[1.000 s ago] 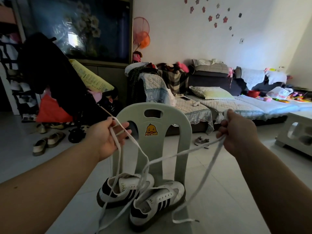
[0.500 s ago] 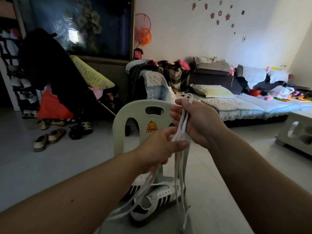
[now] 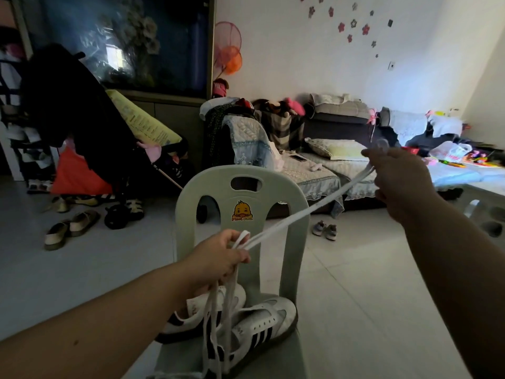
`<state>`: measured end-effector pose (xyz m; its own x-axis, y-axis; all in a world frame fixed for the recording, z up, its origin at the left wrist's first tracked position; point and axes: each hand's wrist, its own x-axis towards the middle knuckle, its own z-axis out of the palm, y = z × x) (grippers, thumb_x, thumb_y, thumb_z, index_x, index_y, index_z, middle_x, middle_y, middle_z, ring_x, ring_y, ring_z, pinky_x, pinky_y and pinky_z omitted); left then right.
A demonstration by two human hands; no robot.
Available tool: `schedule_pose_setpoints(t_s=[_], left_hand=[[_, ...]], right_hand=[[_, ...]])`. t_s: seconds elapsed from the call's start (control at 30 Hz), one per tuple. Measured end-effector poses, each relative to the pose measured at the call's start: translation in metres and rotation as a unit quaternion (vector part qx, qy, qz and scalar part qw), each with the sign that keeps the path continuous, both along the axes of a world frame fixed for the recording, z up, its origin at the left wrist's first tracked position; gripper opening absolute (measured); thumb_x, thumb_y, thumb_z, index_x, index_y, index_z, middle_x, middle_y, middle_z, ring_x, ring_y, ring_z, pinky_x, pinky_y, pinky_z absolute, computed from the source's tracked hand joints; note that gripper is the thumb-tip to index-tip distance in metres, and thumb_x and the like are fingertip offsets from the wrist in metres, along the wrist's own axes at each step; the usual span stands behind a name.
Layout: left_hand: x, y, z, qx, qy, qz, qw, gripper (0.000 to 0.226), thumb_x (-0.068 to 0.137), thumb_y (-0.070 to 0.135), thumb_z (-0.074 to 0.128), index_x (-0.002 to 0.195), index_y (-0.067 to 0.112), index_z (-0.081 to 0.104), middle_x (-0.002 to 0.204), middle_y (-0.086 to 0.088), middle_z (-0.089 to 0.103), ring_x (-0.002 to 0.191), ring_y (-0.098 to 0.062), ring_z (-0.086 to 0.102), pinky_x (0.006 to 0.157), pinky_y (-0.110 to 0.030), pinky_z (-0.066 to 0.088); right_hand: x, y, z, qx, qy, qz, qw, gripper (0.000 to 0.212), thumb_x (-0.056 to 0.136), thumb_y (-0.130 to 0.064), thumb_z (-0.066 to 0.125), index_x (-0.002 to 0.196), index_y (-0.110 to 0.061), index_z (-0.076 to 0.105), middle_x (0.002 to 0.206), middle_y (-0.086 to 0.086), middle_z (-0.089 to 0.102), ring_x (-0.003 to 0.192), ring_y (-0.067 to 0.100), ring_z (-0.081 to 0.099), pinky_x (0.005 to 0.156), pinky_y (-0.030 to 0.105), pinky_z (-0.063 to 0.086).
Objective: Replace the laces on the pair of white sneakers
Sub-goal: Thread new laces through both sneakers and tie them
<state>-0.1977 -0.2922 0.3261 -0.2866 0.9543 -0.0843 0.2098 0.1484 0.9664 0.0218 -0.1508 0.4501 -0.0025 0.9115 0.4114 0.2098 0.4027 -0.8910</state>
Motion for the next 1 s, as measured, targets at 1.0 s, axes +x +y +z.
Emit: schedule_pose_setpoints(t_s=[1.0], left_hand=[[-0.123,0.216,0.099,0.048,0.188,0.078,0.978,0.026,0.101,0.016,0.041,0.115,0.013,0.063,0.100,-0.006,0.058,0.070,-0.014,0.050,0.057,-0.022,0.038]], right_hand=[[-0.208,0.192,-0.043,-0.015,-0.435,0.147,0.888,0.042,0.097,-0.033,0.051,0.132,-0.011,0.055,0.136,0.010,0.053,0.123,0.026,0.050,0.097,0.029,0.038]])
